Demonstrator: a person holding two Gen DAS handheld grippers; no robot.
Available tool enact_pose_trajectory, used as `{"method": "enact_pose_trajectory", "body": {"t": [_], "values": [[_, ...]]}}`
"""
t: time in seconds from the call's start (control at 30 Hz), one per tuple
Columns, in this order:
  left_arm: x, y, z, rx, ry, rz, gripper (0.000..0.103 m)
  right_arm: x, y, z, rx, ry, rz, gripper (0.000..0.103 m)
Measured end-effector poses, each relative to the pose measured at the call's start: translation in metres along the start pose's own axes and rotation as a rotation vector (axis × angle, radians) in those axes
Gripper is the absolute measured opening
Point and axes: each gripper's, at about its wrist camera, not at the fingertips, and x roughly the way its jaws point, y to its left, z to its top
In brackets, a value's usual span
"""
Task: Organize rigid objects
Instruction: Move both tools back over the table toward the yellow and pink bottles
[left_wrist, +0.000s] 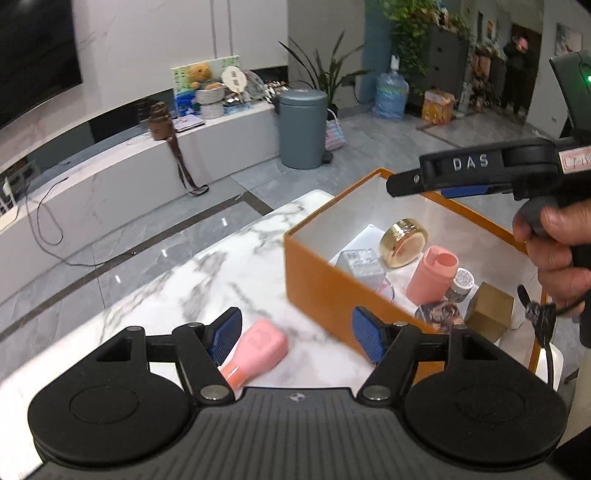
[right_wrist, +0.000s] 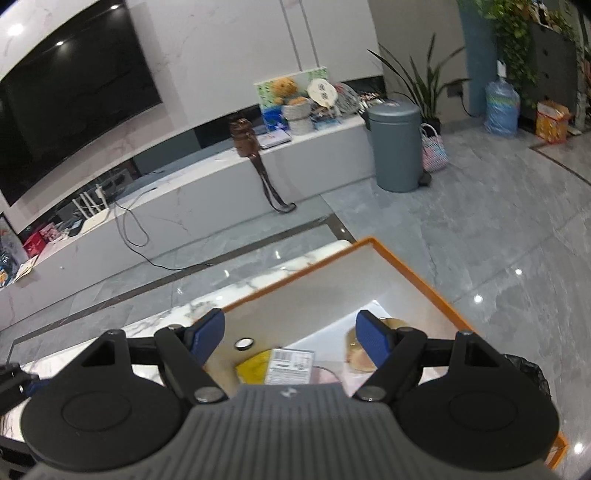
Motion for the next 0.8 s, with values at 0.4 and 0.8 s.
{"method": "enact_pose_trajectory", "body": {"t": [0.4,0.8], "values": [[-0.016,0.032,-0.084,-0.178,-0.042,-0.013,0.084,-0.017,0.067,-0.037,-0.131,-0.064,0.058,0.077],[0.017,0.021,-0.115,-0.249,-0.008,-0.019,0.086,-0.001,0.086,-0.057,-0.219,-0.019,0.051,0.077]]}}
